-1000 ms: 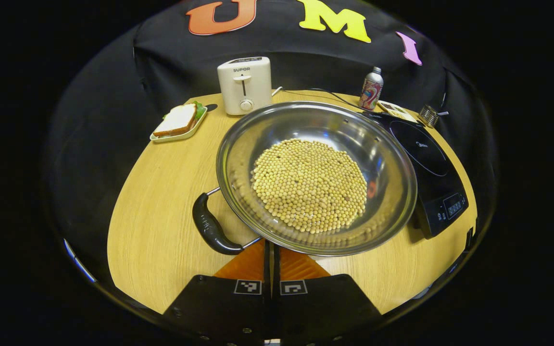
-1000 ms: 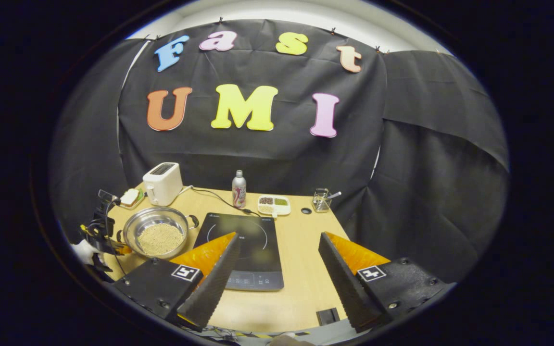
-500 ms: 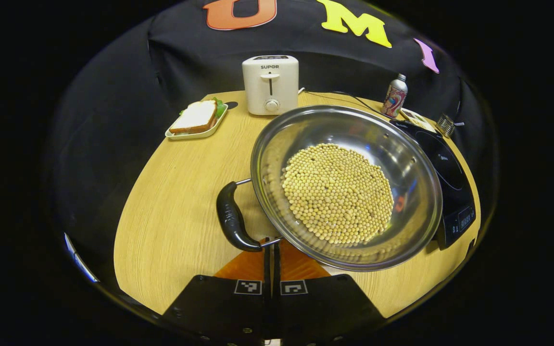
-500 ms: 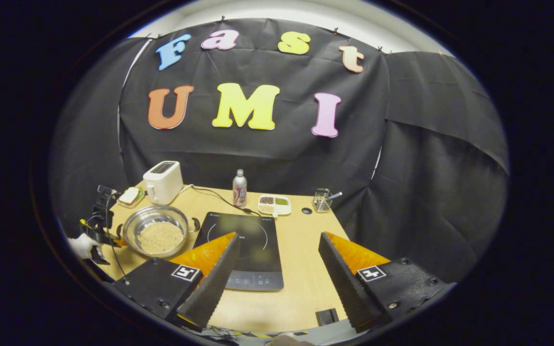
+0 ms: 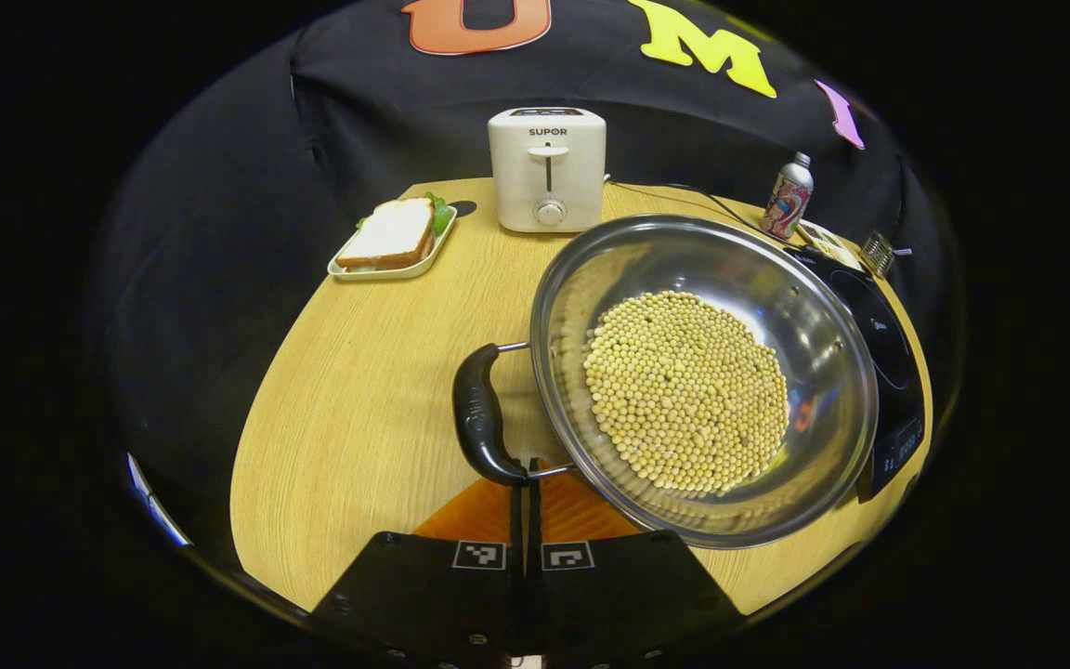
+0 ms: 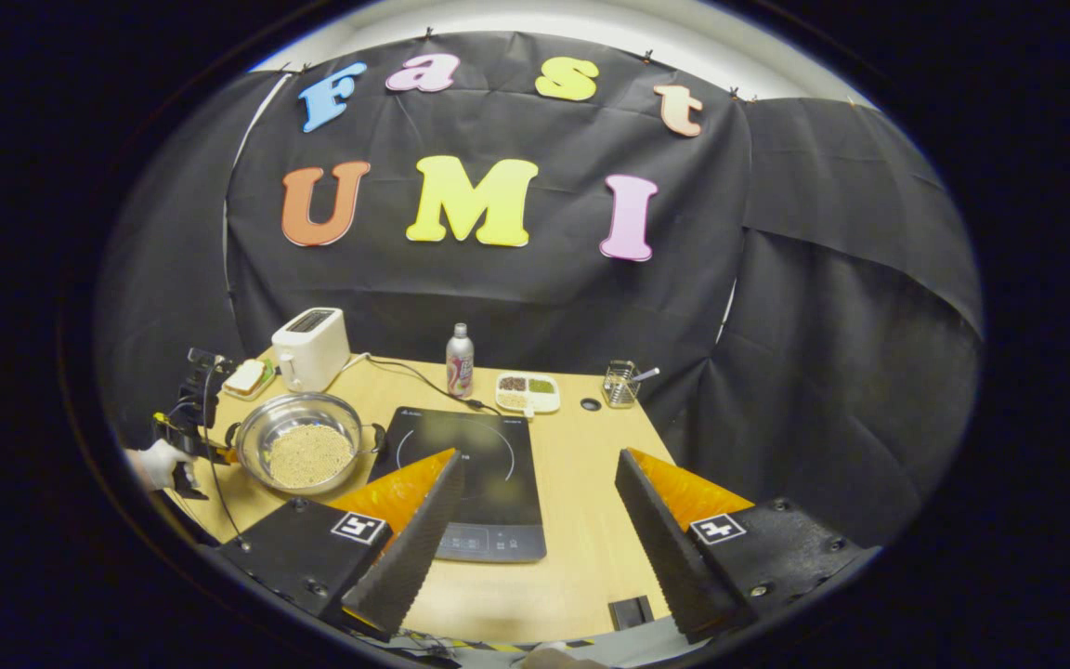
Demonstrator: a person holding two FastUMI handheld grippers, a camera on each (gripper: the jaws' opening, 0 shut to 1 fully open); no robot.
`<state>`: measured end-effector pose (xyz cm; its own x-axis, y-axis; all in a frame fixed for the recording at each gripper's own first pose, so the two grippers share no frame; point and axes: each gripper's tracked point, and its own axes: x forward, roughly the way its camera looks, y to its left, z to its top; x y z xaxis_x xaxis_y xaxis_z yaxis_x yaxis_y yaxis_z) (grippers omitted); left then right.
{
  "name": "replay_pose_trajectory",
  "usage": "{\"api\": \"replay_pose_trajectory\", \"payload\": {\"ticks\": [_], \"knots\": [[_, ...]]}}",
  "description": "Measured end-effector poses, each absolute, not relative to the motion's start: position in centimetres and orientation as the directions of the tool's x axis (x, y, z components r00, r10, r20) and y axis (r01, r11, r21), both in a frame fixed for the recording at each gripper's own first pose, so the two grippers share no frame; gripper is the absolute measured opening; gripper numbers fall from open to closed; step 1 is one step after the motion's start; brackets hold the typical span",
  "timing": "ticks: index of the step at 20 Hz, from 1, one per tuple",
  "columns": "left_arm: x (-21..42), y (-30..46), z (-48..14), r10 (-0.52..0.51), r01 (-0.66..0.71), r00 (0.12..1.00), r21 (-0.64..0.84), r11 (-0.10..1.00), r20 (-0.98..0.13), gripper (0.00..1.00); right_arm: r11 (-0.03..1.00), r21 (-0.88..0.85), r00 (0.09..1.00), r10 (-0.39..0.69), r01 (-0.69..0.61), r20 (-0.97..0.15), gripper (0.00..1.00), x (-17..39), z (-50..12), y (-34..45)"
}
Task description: First push the handle of the pot to place it horizontally, then grasp the pot with both hands and set it on the induction cooktop.
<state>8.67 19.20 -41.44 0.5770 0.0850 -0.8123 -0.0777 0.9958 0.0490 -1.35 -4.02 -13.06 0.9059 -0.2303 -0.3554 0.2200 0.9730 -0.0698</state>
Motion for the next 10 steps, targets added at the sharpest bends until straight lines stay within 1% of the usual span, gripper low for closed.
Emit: {"api": "replay_pose_trajectory", "payload": {"ticks": [2,3,4,7,8,9,10], "knots": [[9.4,19.6,-41.6,0.089,-0.086,0.577,0.049,0.995,-0.812,0.0,0.973,-0.07,0.904,-0.232,0.222,-0.358,1.0,-1.1,-13.1,-4.1],[9.8,19.8,-41.5,0.094,-0.091,0.577,0.051,0.995,-0.811,0.09,0.972,-0.073,0.903,-0.233,0.222,-0.36,1.0,-1.1,-13.1,-4.1],[10.2,19.9,-41.7,0.097,-0.094,0.576,0.052,0.994,-0.812,0.0,0.972,-0.075,0.903,-0.234,0.221,-0.36,1.0,-1.0,-13.0,-4.1],[11.3,20.7,-42.0,0.107,-0.107,0.577,0.055,0.993,-0.81,0.0,0.972,-0.084,0.902,-0.235,0.22,-0.362,1.0,-0.9,-12.9,-4.2],[11.7,20.9,-42.0,0.108,-0.111,0.574,0.054,0.992,-0.812,0.1,0.972,-0.087,0.902,-0.235,0.218,-0.361,1.0,-0.8,-12.8,-4.1],[12.1,21.1,-41.9,0.111,-0.113,0.574,0.055,0.992,-0.812,0.0,0.972,-0.089,0.902,-0.235,0.217,-0.362,1.0,-0.8,-12.8,-4.1],[12.6,21.3,-42.0,0.113,-0.116,0.574,0.057,0.992,-0.811,0.0,0.972,-0.092,0.902,-0.234,0.216,-0.363,1.0,-0.6,-12.7,-4.0]]}}
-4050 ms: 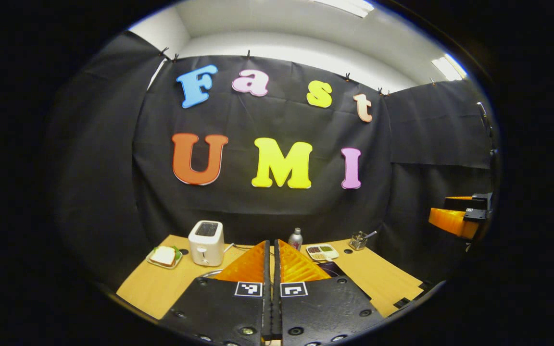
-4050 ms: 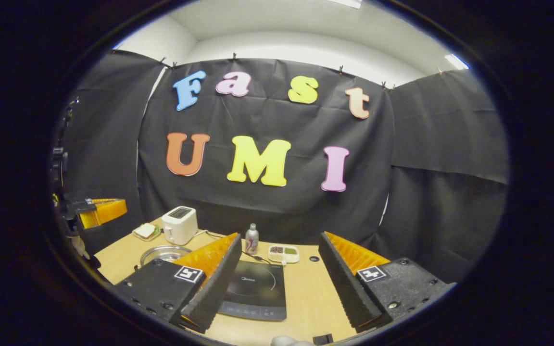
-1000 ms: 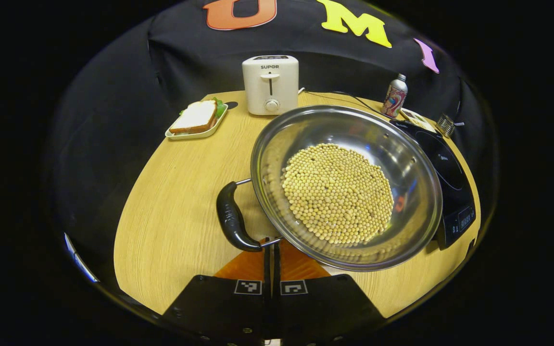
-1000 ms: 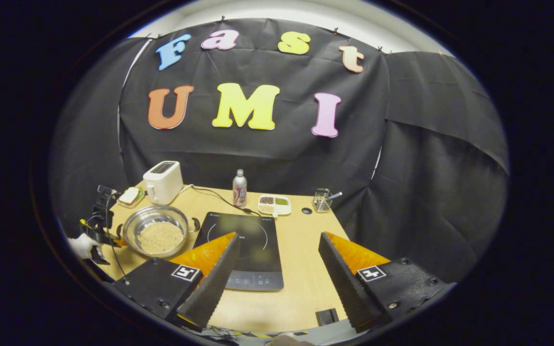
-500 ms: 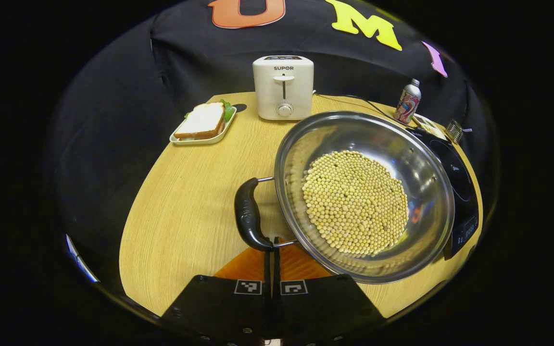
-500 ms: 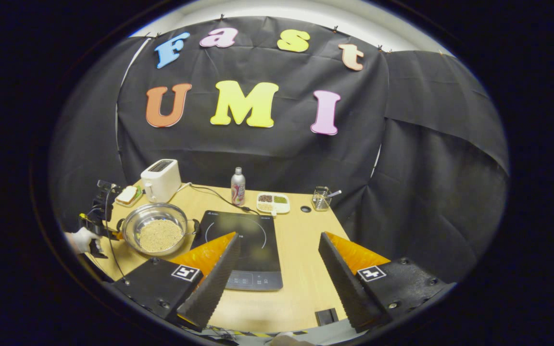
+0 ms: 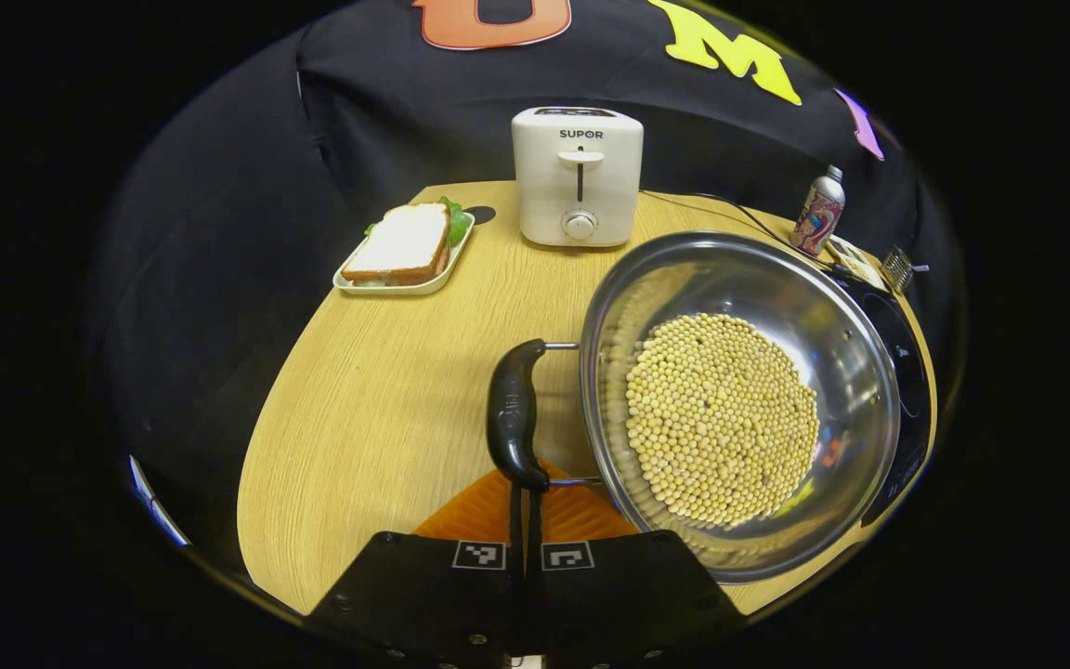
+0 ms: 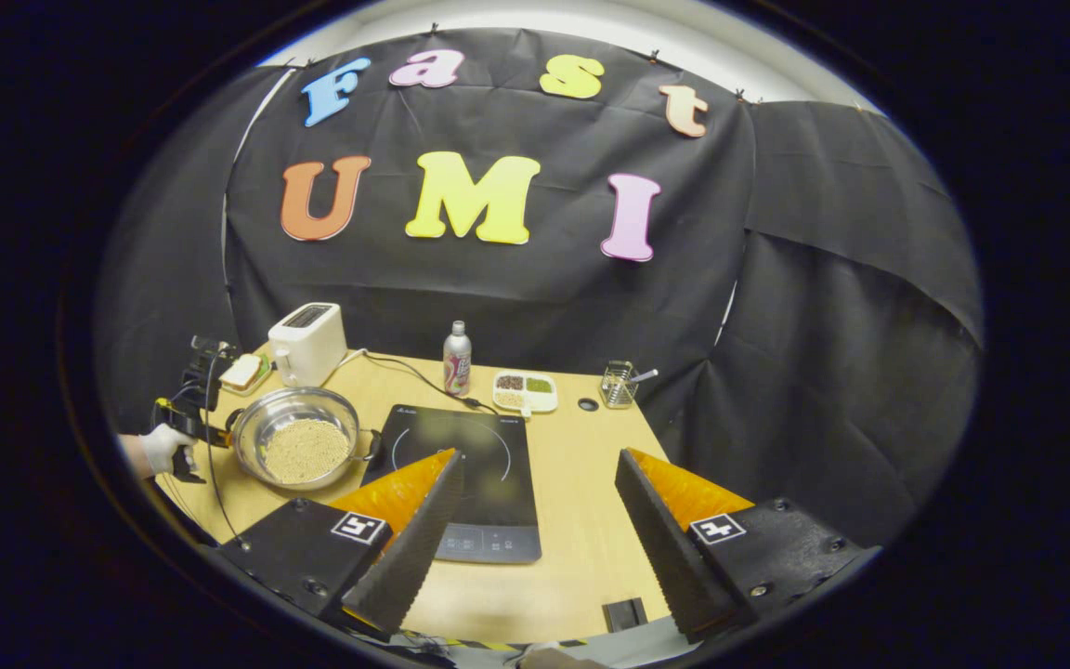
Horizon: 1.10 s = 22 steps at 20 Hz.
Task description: First push the handle of the pot to place it horizontally, then grasp the pot with both hands and set it on the induction cooktop.
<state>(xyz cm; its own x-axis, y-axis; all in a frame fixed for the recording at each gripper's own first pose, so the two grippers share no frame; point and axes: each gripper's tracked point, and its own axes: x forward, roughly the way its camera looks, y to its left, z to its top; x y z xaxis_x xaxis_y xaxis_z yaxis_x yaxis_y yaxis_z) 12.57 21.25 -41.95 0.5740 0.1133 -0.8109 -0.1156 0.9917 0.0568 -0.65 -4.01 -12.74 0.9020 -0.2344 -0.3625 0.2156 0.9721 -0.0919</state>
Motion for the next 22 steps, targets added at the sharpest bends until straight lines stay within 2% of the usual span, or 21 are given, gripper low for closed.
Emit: {"api": "replay_pose_trajectory", "payload": {"ticks": [1,2,4,6,7,8,9,15,16,17,18,19,20,22], "knots": [[12.9,21.4,-42.0,0.115,-0.117,0.573,0.058,0.991,-0.811,0.0,0.972,-0.094,0.902,-0.236,0.217,-0.361,1.0,-0.6,-12.6,-4.0],[13.1,21.5,-42.1,0.116,-0.117,0.574,0.058,0.991,-0.81,0.1,0.972,-0.096,0.903,-0.235,0.215,-0.361,1.0,-0.6,-12.6,-3.9],[13.5,21.6,-42.2,0.118,-0.119,0.57,0.061,0.991,-0.813,0.1,0.973,-0.1,0.904,-0.232,0.21,-0.36,1.0,-0.5,-12.5,-3.7],[13.6,21.7,-42.3,0.119,-0.118,0.57,0.063,0.991,-0.813,0.0,0.973,-0.102,0.905,-0.228,0.204,-0.36,1.0,-0.4,-12.5,-3.5],[13.7,21.7,-42.2,0.117,-0.114,0.57,0.062,0.991,-0.814,0.0,0.975,-0.1,0.905,-0.223,0.2,-0.361,1.0,-0.4,-12.6,-3.4],[13.6,21.7,-42.2,0.116,-0.109,0.568,0.065,0.992,-0.815,0.09,0.976,-0.098,0.906,-0.219,0.196,-0.361,1.0,-0.3,-12.7,-3.2],[13.5,21.9,-42.1,0.116,-0.107,0.569,0.066,0.992,-0.814,0.0,0.977,-0.096,0.907,-0.215,0.193,-0.363,1.0,-0.2,-12.9,-3.0],[10.4,24.9,-40.3,0.161,-0.142,0.603,0.094,0.985,-0.781,0.0,0.985,-0.078,0.918,-0.174,0.156,-0.357,1.0,0.4,-13.4,-0.7],[9.4,25.5,-40.0,0.161,-0.148,0.607,0.088,0.985,-0.778,0.1,0.987,-0.07,0.92,-0.162,0.147,-0.356,1.0,0.4,-13.6,-0.2],[8.5,25.7,-39.7,0.144,-0.154,0.617,0.061,0.986,-0.774,0.0,0.989,-0.063,0.922,-0.149,0.135,-0.356,1.0,0.5,-13.9,0.4],[7.8,25.4,-39.3,0.102,-0.146,0.63,0.011,0.989,-0.77,0.1,0.991,-0.06,0.923,-0.136,0.122,-0.359,1.0,0.7,-14.2,1.0],[6.9,25.0,-38.6,0.068,-0.141,0.642,-0.031,0.99,-0.764,0.01,0.993,-0.06,0.923,-0.12,0.105,-0.365,1.0,0.8,-14.7,1.6],[6.3,25.4,-38.2,0.07,-0.143,0.647,-0.031,0.989,-0.759,0.13,0.995,-0.059,0.924,-0.102,0.086,-0.368,1.0,1.0,-15.0,2.2],[5.5,26.6,-36.9,0.114,-0.136,0.681,0.028,0.99,-0.724,0.58,0.997,-0.059,0.923,-0.067,0.048,-0.38,1.0,1.6,-15.9,3.2]]}}
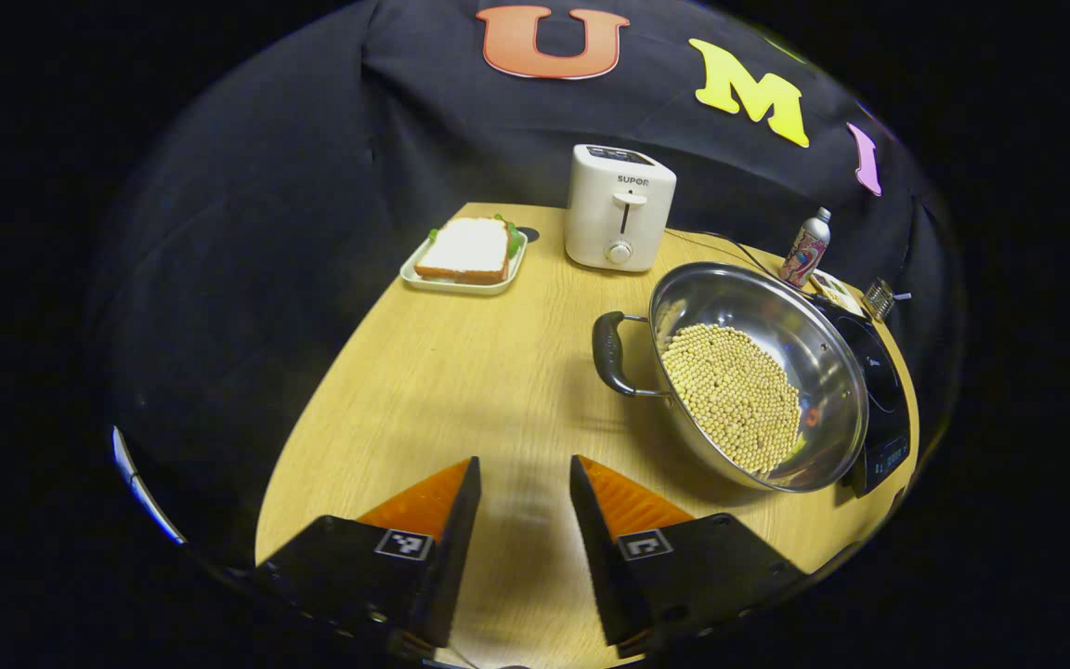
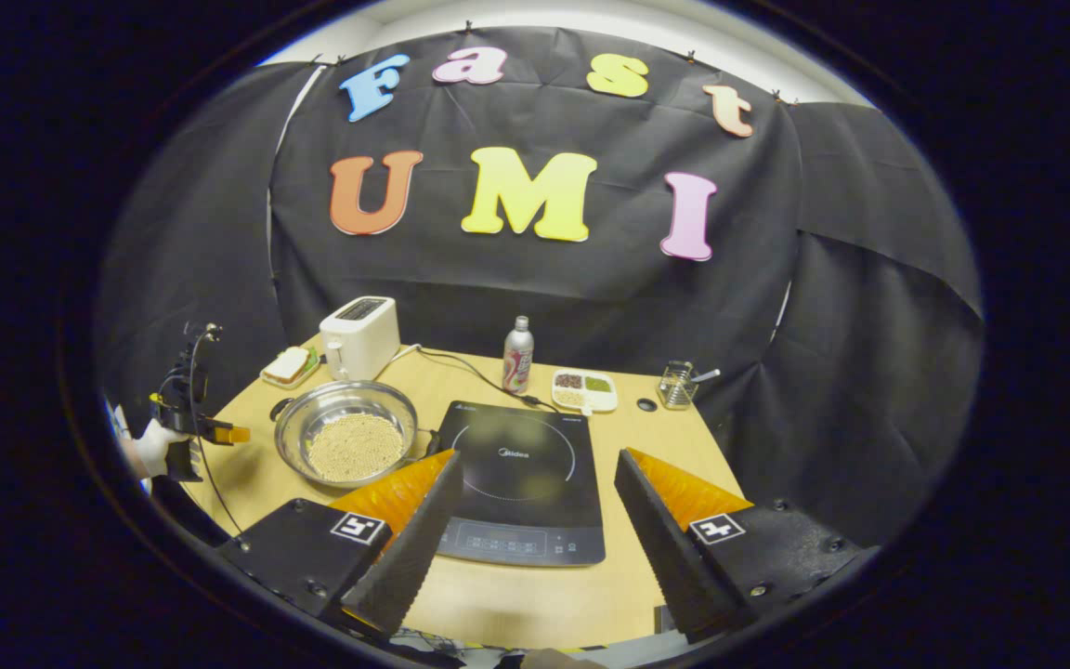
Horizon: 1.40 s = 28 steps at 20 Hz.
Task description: First push the handle of the pot to place it horizontally, then grasp the pot with both hands and set it on the induction cooktop.
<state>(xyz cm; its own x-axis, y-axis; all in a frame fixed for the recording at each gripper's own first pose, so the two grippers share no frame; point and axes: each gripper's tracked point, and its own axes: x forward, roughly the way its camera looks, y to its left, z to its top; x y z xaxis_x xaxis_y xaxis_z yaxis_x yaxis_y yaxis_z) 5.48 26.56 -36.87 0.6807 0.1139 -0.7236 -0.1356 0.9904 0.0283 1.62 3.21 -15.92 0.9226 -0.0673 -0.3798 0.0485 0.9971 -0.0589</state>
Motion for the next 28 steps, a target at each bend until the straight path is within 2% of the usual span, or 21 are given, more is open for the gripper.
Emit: {"api": "replay_pose_trajectory", "payload": {"ticks": [1,2,3,9,16,24,26,28], "knots": [[5.1,26.6,-36.2,0.126,-0.127,0.692,0.052,0.991,-0.711,0.71,0.998,-0.054,0.921,-0.049,0.03,-0.388,1.0,2.0,-16.3,3.7],[4.5,26.1,-35.2,0.124,-0.113,0.705,0.062,0.992,-0.698,0.78,0.999,-0.046,0.919,-0.029,0.012,-0.394,1.0,2.4,-16.8,4.1],[4.6,25.6,-34.5,0.118,-0.101,0.715,0.064,0.993,-0.689,0.98,0.999,-0.04,0.916,-0.013,-0.004,-0.402,1.0,2.9,-17.1,4.5],[6.8,21.7,-32.4,0.063,-0.045,0.747,0.044,0.998,-0.662,0.98,0.991,0.074,0.868,0.132,-0.11,-0.478,1.0,8.0,-21.5,8.0],[12.1,20.0,-33.5,0.041,-0.017,0.722,0.042,0.999,-0.69,0.98,0.97,0.169,0.781,0.242,-0.176,-0.575,0.98,16.0,-27.7,12.4],[16.2,19.4,-37.6,0.051,-0.016,0.67,0.055,0.998,-0.741,0.98,0.972,0.153,0.69,0.233,-0.177,-0.685,0.97,22.4,-33.4,14.9],[16.8,19.2,-38.4,0.05,-0.004,0.664,0.064,0.998,-0.746,0.98,0.975,0.143,0.667,0.222,-0.172,-0.711,1.0,23.1,-34.5,15.5],[17.5,18.8,-38.7,0.044,-0.003,0.661,0.056,0.998,-0.75,0.98,0.979,0.126,0.651,0.201,-0.16,-0.733,0.96,23.9,-35.6,15.9]]}}
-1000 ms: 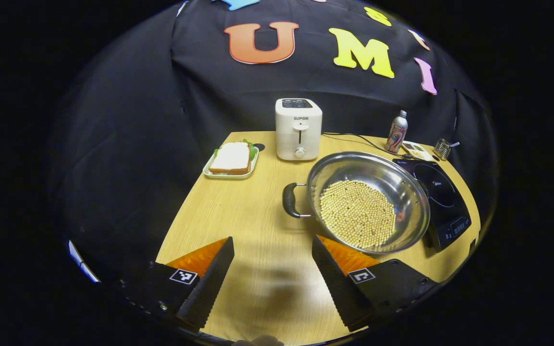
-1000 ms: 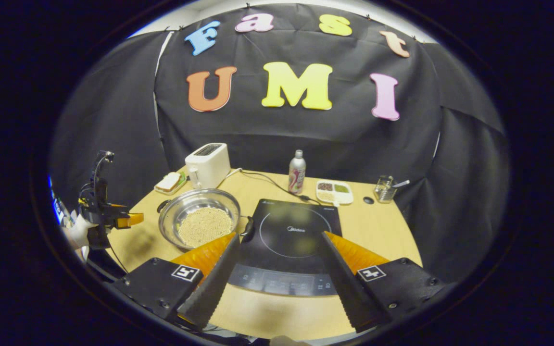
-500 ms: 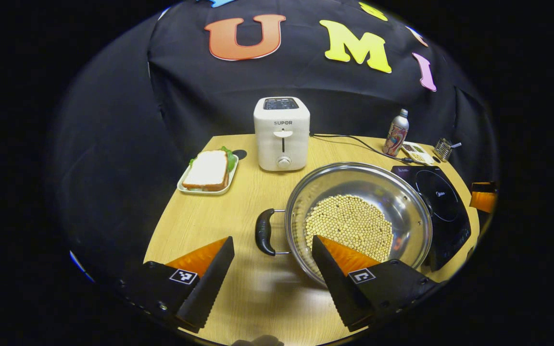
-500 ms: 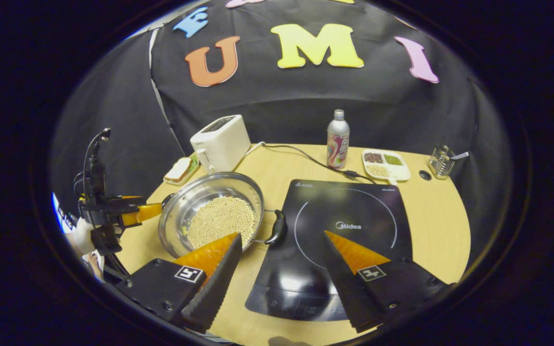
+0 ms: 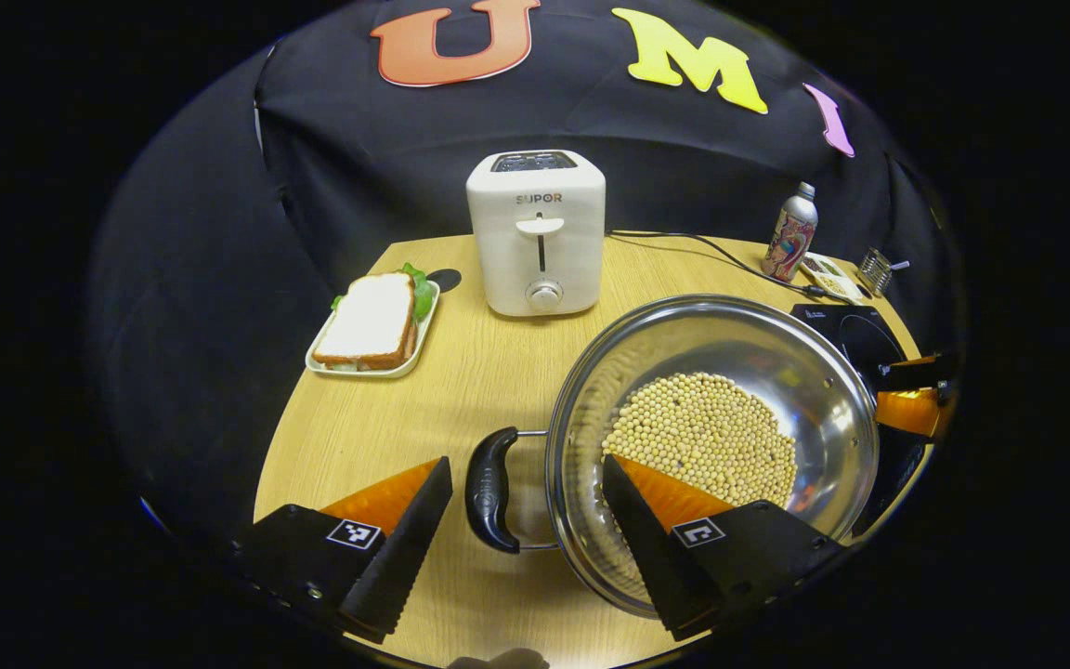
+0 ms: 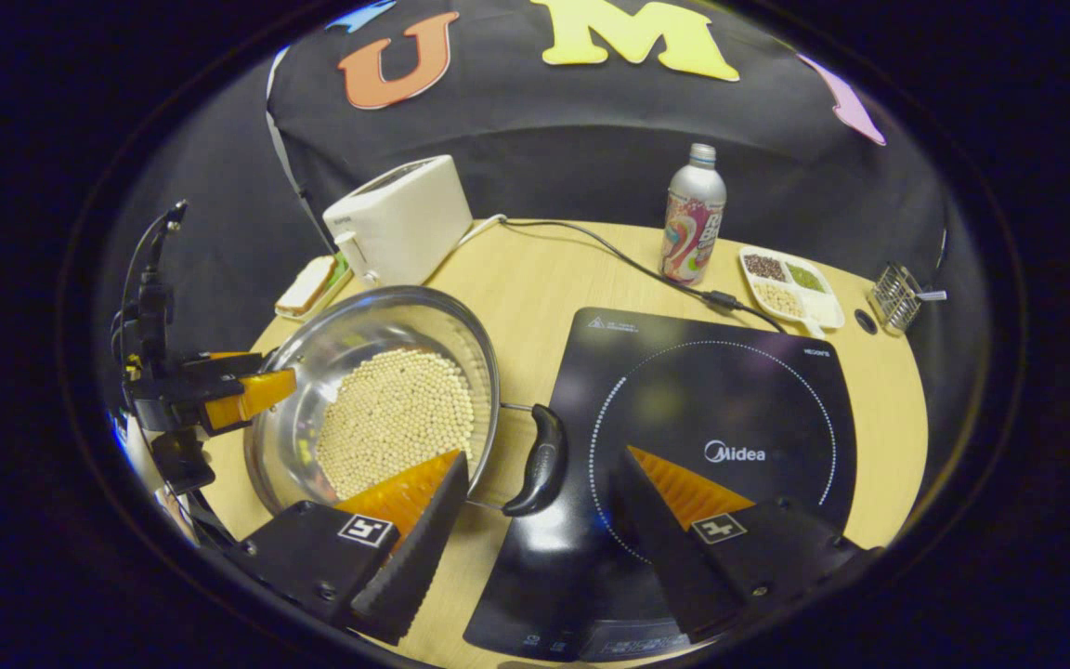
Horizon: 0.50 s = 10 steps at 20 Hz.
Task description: First push the handle of the pot to place it horizontally, then grasp the pot with both hands and set it on the induction cooktop.
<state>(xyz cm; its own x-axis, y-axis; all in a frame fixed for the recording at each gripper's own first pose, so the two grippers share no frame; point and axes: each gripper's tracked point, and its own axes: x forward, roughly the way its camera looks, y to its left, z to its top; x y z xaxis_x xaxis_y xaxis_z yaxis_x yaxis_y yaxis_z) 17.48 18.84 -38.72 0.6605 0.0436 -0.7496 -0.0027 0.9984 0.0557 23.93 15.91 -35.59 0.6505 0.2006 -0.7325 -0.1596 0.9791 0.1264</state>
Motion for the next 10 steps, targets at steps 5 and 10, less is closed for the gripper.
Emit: {"api": "replay_pose_trajectory", "payload": {"ticks": [5,10], "knots": [[18.6,18.1,-39.6,0.024,0.016,0.643,0.045,0.999,-0.765,0.98,0.986,0.107,0.629,0.163,-0.126,-0.76,0.98,24.9,-36.9,16.7],[18.6,18.2,-40.5,0.045,0.029,0.618,0.08,0.996,-0.785,0.95,0.993,0.063,0.621,0.111,-0.099,-0.776,0.78,25.0,-37.3,17.4]]}}
